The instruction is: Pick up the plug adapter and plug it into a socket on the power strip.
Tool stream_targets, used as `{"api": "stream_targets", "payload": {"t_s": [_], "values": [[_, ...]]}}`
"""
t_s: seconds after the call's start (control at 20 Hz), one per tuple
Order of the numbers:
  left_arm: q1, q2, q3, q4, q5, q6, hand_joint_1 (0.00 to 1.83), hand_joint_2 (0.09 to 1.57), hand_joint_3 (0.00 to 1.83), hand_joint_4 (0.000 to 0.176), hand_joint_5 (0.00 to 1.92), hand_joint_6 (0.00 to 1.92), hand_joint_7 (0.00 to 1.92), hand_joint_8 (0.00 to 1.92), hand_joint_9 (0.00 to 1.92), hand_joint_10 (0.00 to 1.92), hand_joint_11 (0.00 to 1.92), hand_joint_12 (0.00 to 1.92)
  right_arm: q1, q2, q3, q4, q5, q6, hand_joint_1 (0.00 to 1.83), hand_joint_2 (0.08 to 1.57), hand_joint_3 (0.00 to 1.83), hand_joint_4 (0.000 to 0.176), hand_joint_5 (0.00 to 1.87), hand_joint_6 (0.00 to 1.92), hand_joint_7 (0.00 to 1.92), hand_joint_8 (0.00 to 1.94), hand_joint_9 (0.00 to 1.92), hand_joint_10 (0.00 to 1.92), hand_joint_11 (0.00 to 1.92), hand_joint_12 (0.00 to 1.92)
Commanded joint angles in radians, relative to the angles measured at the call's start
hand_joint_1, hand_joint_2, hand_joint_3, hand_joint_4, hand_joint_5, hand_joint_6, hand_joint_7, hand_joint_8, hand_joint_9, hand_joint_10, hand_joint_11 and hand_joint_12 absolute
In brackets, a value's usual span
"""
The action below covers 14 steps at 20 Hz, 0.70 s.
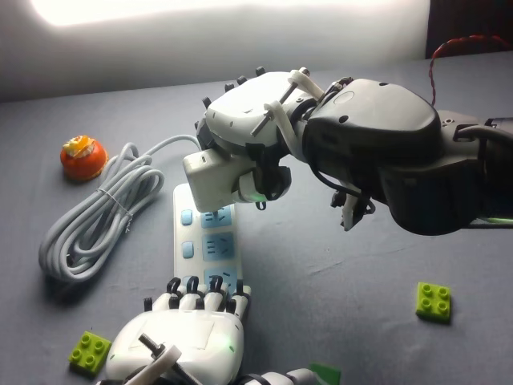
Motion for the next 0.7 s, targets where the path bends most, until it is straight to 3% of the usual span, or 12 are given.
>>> {"api": "stream_targets", "payload": {"t_s": [0.0, 0.25, 0.4, 0.65], "values": [[0.002, 0.007, -0.006, 0.024, -0.035, -0.002, 0.01, 1.23, 0.0, 0.0, 0.08, 0.0, 0.05, 0.0, 0.04, 0.0, 0.0, 0.14, 0.023, 0.001, -0.007, -0.041, 0.02, 0.001, 1.21, 1.2, 0.0, 0.0, 0.83, 1.05, 0.83, 1.45, 0.67, 1.45, 0.61, 1.72], [-0.002, 0.009, -0.007, 0.024, -0.044, -0.002, 0.04, 1.23, 0.0, 0.0, 0.09, 0.0, 0.06, 0.0, 0.04, 0.0, 0.0, 0.17, 0.016, 0.013, -0.037, -0.002, 0.04, 0.001, 1.21, 1.2, 0.0, 0.0, 0.81, 1.06, 0.84, 1.45, 0.68, 1.43, 0.63, 1.7], [-0.006, 0.011, -0.009, 0.024, -0.047, -0.003, 0.03, 1.23, 0.0, 0.0, 0.09, 0.0, 0.07, 0.0, 0.04, 0.0, 0.0, 0.15, 0.015, 0.017, -0.051, 0.02, 0.074, -0.005, 1.19, 1.28, 0.0, 0.0, 0.6, 1.25, 0.78, 1.58, 0.66, 1.49, 0.61, 1.75], [-0.007, 0.017, -0.009, 0.023, -0.051, -0.004, 0.0, 1.23, 0.0, 0.0, 0.07, 0.0, 0.05, 0.0, 0.02, 0.0, 0.0, 0.08, 0.019, 0.022, -0.054, 0.03, 0.099, -0.003, 1.22, 1.22, 0.0, 0.0, 0.75, 1.11, 0.85, 1.45, 0.7, 1.43, 0.65, 1.67]]}}
